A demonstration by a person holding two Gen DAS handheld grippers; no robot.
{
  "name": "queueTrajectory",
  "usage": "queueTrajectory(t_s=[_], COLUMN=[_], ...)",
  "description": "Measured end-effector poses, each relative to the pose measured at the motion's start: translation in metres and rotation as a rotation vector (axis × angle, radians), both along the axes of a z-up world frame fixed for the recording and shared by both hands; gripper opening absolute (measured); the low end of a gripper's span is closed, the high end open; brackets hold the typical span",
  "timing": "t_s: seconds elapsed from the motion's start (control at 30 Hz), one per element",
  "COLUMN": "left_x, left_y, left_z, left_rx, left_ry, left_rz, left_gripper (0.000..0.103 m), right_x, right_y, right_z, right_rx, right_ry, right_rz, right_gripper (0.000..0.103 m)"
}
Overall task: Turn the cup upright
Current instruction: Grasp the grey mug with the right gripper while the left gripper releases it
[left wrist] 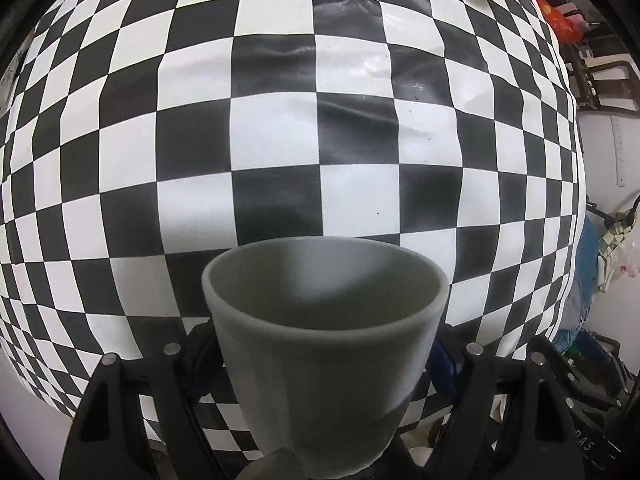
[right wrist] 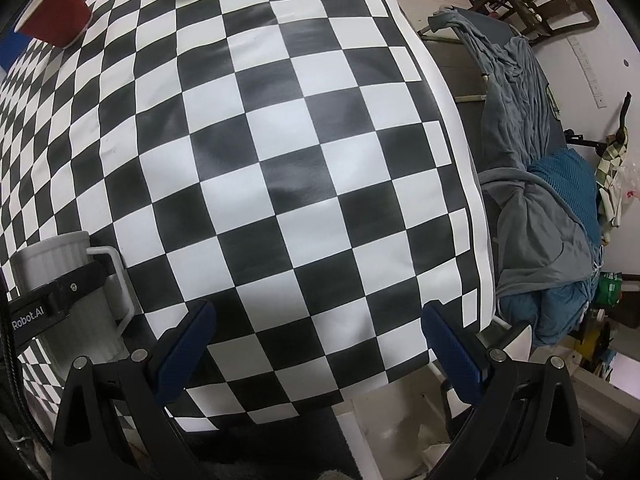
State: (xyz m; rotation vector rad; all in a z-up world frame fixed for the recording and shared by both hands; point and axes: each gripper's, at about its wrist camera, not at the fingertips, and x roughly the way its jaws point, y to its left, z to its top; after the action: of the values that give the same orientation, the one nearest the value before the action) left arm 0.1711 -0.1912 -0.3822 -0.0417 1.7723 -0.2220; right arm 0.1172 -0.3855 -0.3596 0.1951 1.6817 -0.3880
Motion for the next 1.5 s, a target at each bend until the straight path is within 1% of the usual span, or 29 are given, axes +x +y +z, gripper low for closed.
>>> queueTrajectory(t_s=[0.1, 0.13, 0.27, 0.3, 0.4, 0.53, 0.57, 0.63, 0.73, 0.77, 0.83, 0.9, 1.0, 1.17, 1.3, 1.37, 1.5], left_x=[0.0, 0.001, -0.005, -0.003, -0.003, -0.004, -0.004, -0.01, -0.022, -0.03, -0.039, -0.048, -0.062, -0.075, -0.08, -0.081, -0.08], left_y=[0.014, 0.028, 0.039, 0.035, 0.043, 0.045, 0.054, 0.052, 0.064, 0.062, 0.078, 0.097, 0.125, 0.151, 0.171, 0.174, 0.174], left_z=[0.009, 0.016, 0.027, 0.03, 0.044, 0.068, 0.079, 0.094, 0.116, 0.12, 0.13, 0.136, 0.136, 0.119, 0.109, 0.101, 0.085], left_rx=[-0.01, -0.015, -0.032, -0.032, -0.041, -0.047, -0.041, -0.012, 0.074, 0.118, 0.185, 0.244, 0.303, 0.368, 0.38, 0.377, 0.364], left_ry=[-0.014, -0.021, -0.038, -0.044, -0.072, -0.131, -0.16, -0.222, -0.316, -0.355, -0.404, -0.426, -0.44, -0.425, -0.415, -0.407, -0.387], left_rz=[0.011, 0.018, 0.045, 0.054, 0.072, 0.092, 0.092, 0.09, 0.087, 0.081, 0.071, 0.073, 0.092, 0.122, 0.136, 0.137, 0.127], left_gripper=[0.085, 0.085, 0.087, 0.087, 0.087, 0.089, 0.092, 0.093, 0.093, 0.093, 0.094, 0.094, 0.094, 0.094, 0.094, 0.094, 0.094], right_x=[0.0, 0.0, -0.003, -0.003, -0.004, -0.006, -0.006, -0.007, -0.009, -0.009, -0.009, -0.009, -0.006, -0.002, 0.004, 0.01, 0.023], right_y=[-0.001, -0.001, -0.002, -0.002, 0.0, 0.002, 0.005, 0.011, 0.029, 0.037, 0.054, 0.071, 0.099, 0.133, 0.152, 0.16, 0.169], right_z=[0.001, 0.002, 0.003, 0.002, 0.005, 0.012, 0.015, 0.022, 0.031, 0.034, 0.04, 0.043, 0.045, 0.043, 0.039, 0.033, 0.021], right_rx=[0.005, 0.009, 0.033, 0.036, 0.05, 0.083, 0.093, 0.11, 0.141, 0.148, 0.161, 0.175, 0.187, 0.176, 0.147, 0.133, 0.141], right_ry=[-0.005, -0.009, -0.018, -0.02, -0.031, -0.05, -0.059, -0.074, -0.096, -0.101, -0.113, -0.118, -0.119, -0.117, -0.116, -0.111, -0.094], right_rz=[-0.003, -0.006, -0.012, -0.011, -0.006, 0.007, 0.015, 0.033, 0.072, 0.086, 0.114, 0.14, 0.186, 0.229, 0.248, 0.245, 0.222], right_gripper=[0.103, 0.103, 0.103, 0.103, 0.103, 0.103, 0.103, 0.103, 0.103, 0.103, 0.103, 0.103, 0.103, 0.103, 0.103, 0.103, 0.103])
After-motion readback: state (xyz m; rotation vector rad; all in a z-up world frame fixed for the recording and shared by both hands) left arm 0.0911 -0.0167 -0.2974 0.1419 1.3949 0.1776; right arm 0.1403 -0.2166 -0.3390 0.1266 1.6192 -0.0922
